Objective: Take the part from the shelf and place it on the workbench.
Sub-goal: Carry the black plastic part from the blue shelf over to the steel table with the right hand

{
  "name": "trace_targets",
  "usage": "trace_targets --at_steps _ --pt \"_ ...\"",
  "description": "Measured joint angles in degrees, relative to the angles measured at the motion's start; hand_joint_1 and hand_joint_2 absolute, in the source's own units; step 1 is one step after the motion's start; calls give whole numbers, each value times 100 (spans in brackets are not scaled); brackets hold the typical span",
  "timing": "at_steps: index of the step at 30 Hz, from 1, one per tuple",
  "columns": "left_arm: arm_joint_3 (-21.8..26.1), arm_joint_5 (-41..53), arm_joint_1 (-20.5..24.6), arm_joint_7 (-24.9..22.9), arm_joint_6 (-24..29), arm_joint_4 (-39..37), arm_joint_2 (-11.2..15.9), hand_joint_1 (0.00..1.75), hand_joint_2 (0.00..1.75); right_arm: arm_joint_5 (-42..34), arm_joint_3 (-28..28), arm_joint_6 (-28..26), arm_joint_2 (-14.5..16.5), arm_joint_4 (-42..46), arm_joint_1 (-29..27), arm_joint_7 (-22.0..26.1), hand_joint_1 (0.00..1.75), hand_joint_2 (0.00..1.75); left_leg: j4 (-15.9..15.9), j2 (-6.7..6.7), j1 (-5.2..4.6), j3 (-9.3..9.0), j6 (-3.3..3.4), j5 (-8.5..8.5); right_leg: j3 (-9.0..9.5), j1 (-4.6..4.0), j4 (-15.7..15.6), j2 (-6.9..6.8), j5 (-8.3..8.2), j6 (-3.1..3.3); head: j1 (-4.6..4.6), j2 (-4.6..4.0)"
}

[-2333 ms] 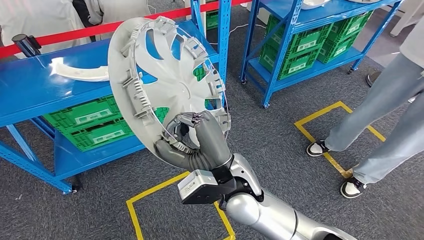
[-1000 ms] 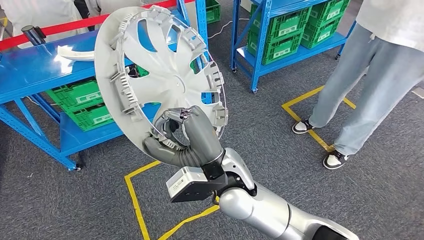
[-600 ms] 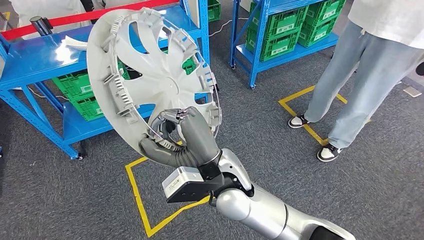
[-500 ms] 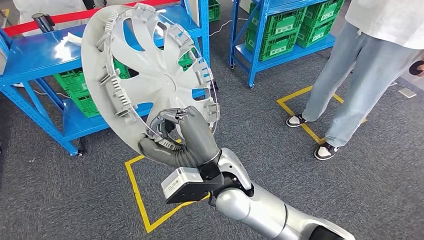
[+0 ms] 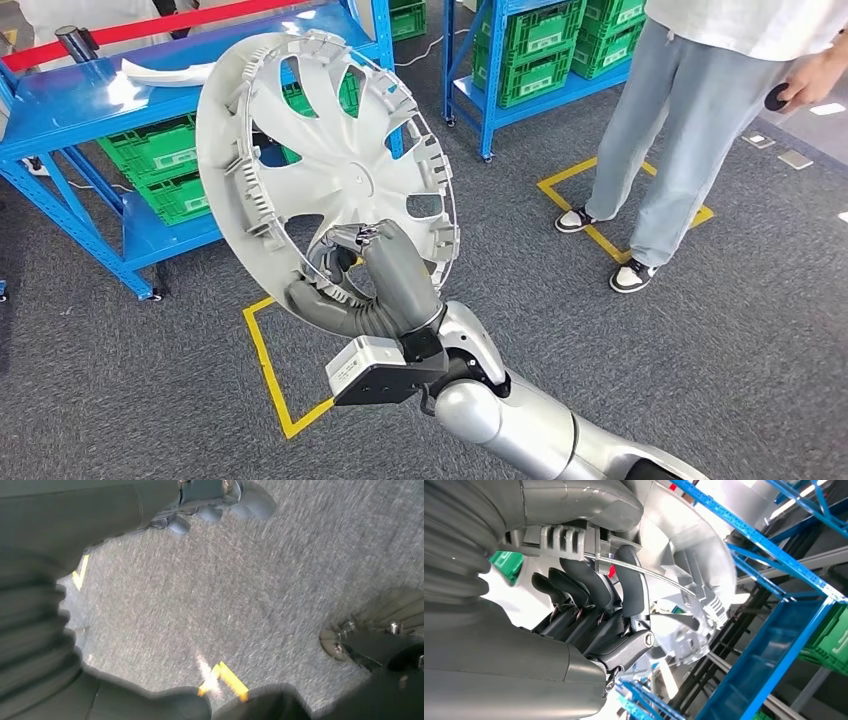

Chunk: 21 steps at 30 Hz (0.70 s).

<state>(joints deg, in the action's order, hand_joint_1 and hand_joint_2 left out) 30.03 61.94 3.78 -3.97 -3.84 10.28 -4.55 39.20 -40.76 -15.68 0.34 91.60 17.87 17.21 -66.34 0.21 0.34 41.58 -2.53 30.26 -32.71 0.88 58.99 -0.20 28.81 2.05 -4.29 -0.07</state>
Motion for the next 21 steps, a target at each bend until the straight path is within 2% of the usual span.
trace_targets --at_steps 1,2,3,4,5,6,7,8,9,10,11,12,13,14,16,17,18,19,20,21 --pt "0 0 4 1 -1 -1 -5 0 175 16 7 4 1 1 -10 -5 175 175 -363 -1 9 59 -25 253 -88 -1 4 2 -77 3 4 0" --pt "0 0 9 1 -2 -1 -6 0 175 29 13 7 0 1 -21 -8 175 175 -678 -1 14 79 -42 379 -181 -1 9 3 -155 -4 4 0" --pt "1 0 13 1 -4 -1 -7 0 175 40 19 12 -1 1 -35 -9 175 175 -860 -2 16 26 -46 361 -277 -2 13 3 -234 -15 6 0" --pt "1 0 17 0 -6 0 -7 0 175 50 23 18 -1 1 -46 -9 175 175 -859 -2 17 -114 -41 240 -372 -1 17 3 -311 -29 7 0" --pt "1 1 21 0 -8 1 -7 0 175 57 27 27 -1 1 -55 -9 175 175 -662 -4 17 -355 -24 94 -471 -1 20 2 -389 -45 8 0" --pt "1 1 28 1 -10 4 -6 0 175 61 32 37 2 5 -62 -10 175 175 -292 -9 16 -697 6 28 -548 -1 23 2 -464 -64 7 0" --pt "0 2 38 2 -11 10 -7 0 175 63 38 46 5 16 -66 -10 175 175 185 -15 5 -1080 39 77 -606 -6 26 0 -528 -90 3 0" --pt "0 4 47 3 -11 16 -7 0 175 63 43 58 9 27 -68 -11 175 175 571 -24 -13 -1362 76 158 -632 -8 15 -7 -590 -121 -9 0" --pt "0 5 56 4 -13 21 -9 0 175 63 48 70 13 38 -68 -8 175 175 845 -35 -35 -1534 116 241 -639 -4 -1 -15 -653 -157 -13 0" --pt "0 6 60 4 -14 24 -11 0 175 64 55 80 14 44 -68 -5 175 175 971 -41 -61 -1578 155 261 -641 2 -29 -22 -718 -197 -21 0" --pt "0 7 57 3 -19 22 -16 0 175 66 62 90 13 45 -68 1 175 175 975 -41 -65 -1520 201 195 -646 11 -60 -24 -782 -237 -27 -1" --pt "1 7 53 1 -24 20 -22 0 175 70 71 95 9 45 -68 10 175 175 993 -29 -62 -1475 248 121 -677 21 -50 -14 -768 -270 -16 -1" --pt "1 7 46 -2 -28 18 -27 0 175 74 82 98 6 44 -67 16 175 175 1000 -12 -54 -1413 301 41 -730 23 39 -4 -633 -294 -23 -1" --pt "2 7 41 -3 -32 15 -31 0 175 77 95 101 2 44 -67 22 175 175 1009 5 -42 -1338 346 -44 -807 24 238 5 -386 -309 -25 -1" --pt "4 7 38 -4 -32 15 -33 0 175 79 113 105 -4 44 -65 26 175 175 998 23 -49 -1145 400 -200 -980 23 942 14 242 -324 -37 0" --pt "4 7 39 -2 -33 14 -38 0 175 78 118 107 -9 42 -67 25 175 175 986 26 -53 -1033 405 -279 -1030 22 1308 14 415 -332 -38 0" --pt "4 7 38 0 -33 13 -44 0 175 76 120 108 -13 39 -69 24 175 175 967 29 -56 -914 404 -356 -1022 17 1562 15 439 -339 -38 -1" --pt "4 9 37 8 -34 12 -49 0 175 74 120 108 -16 36 -70 23 175 175 942 32 -57 -792 397 -422 -935 15 1646 15 331 -340 -39 -1" --pt "4 14 36 27 -32 11 -53 0 175 72 120 108 -18 33 -71 22 175 175 908 34 -56 -673 384 -480 -751 14 1533 14 165 -334 -39 -1" --pt "4 24 37 54 -29 11 -55 0 175 70 120 107 -19 32 -69 22 175 175 863 32 -55 -569 365 -527 -469 14 1241 12 59 -319 -39 -1"
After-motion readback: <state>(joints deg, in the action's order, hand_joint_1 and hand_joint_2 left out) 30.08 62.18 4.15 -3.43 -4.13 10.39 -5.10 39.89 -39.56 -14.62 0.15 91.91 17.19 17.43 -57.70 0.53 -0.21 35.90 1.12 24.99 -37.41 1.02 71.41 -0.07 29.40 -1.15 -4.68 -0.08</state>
